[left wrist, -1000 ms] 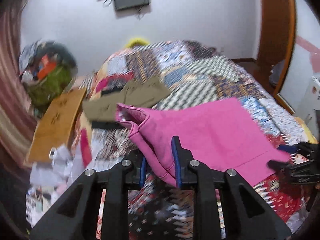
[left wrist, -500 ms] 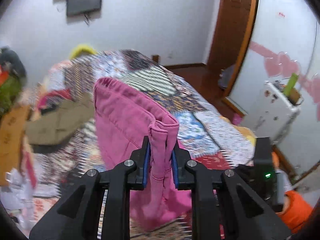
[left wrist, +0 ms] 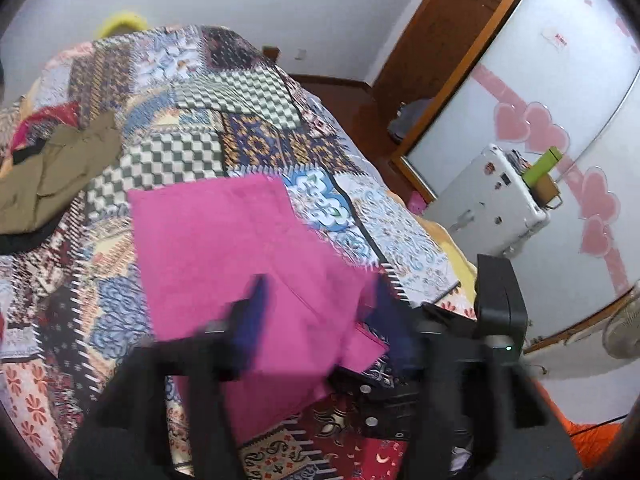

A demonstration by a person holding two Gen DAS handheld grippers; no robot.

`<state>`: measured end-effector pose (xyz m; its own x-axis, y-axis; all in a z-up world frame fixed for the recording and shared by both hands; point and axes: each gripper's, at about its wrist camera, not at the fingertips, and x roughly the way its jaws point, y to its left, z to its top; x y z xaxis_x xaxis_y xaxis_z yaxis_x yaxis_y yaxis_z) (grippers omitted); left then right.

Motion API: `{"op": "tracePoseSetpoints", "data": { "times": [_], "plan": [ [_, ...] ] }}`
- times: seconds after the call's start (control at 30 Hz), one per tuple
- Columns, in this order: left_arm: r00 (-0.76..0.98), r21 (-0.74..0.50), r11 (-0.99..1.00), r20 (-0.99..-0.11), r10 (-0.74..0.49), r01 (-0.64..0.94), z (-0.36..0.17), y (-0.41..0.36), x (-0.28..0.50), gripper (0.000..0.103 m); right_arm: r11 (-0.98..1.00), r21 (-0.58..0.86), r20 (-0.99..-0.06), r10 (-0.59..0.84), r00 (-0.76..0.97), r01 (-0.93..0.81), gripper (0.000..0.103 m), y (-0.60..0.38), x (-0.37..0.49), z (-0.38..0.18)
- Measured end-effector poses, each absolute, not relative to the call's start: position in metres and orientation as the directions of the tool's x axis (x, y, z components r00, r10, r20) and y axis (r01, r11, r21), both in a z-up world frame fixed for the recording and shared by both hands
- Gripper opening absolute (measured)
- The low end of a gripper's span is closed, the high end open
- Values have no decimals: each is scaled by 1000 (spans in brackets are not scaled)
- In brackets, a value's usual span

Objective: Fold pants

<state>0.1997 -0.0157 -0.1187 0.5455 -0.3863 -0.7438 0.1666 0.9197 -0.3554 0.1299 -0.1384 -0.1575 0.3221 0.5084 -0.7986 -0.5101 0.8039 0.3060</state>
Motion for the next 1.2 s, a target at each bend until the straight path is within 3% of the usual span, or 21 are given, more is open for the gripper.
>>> {"op": "tracePoseSetpoints", "data": {
  "times": [0.1, 0.53, 0.77, 0.97, 1.03, 1.2],
  "plan": [
    [585, -327, 934, -733, -347, 144, -112, -6, 199, 78, 806, 301, -801, 504, 324, -509, 73, -138, 130, -158],
    [522, -58, 997, -853, -20, -56, -149, 68, 282, 79, 809, 309, -799, 506, 325, -500, 74, -140, 131, -157],
    [433, -26, 994, -901, 20, -102, -190, 81, 330, 79, 811, 306, -801, 502, 325, -498, 74, -141, 132, -157],
    [361, 99, 992, -925, 120, -75, -232, 76, 349, 87, 817, 310, -804, 498, 324, -486, 74, -144, 136, -158],
    [386, 126, 991, -913, 136, -52, -235, 77, 344, 93, 820, 312, -805, 496, 326, -479, 74, -146, 138, -159],
    [382, 157, 985, -908, 171, -68, -229, 91, 320, 94, 837, 294, -810, 474, 345, -461, 74, -155, 140, -158]
  ]
}}
